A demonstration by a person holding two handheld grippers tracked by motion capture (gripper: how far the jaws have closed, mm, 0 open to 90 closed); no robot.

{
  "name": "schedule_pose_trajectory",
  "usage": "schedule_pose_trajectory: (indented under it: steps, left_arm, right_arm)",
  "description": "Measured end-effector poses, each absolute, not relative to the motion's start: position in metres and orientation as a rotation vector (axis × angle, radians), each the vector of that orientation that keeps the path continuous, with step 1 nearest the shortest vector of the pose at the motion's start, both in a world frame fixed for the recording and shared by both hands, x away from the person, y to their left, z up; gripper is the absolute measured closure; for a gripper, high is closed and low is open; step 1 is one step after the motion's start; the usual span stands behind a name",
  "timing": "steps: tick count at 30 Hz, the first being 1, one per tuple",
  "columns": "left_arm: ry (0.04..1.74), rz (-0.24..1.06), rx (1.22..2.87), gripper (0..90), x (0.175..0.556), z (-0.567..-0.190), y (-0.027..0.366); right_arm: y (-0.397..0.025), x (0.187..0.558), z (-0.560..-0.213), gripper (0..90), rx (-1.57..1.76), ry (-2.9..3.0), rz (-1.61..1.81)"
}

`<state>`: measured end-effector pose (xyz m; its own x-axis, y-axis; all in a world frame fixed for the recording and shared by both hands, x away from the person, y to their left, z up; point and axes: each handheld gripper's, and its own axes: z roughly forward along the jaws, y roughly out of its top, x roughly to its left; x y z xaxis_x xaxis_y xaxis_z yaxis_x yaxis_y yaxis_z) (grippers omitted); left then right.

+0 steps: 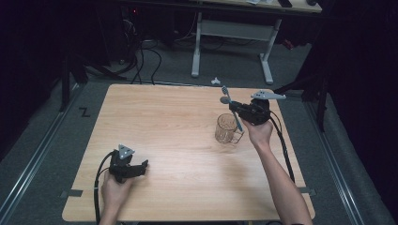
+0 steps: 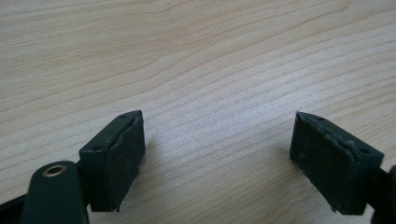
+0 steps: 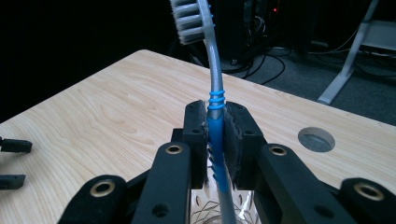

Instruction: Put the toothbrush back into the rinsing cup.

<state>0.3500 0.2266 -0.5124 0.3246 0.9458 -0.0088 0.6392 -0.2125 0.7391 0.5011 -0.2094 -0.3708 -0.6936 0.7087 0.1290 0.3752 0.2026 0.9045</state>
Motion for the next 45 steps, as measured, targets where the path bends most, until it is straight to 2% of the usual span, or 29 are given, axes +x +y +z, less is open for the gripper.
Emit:
schedule_pose_trajectory:
  steps: [45]
  left_arm:
    - [1.395,0.606,1.942,18.5,0.3500,-0.5124,0.2265]
  right_arm:
    - [-0.2178,0.4996,-0.3786,79.3,1.024,2.157,1.494]
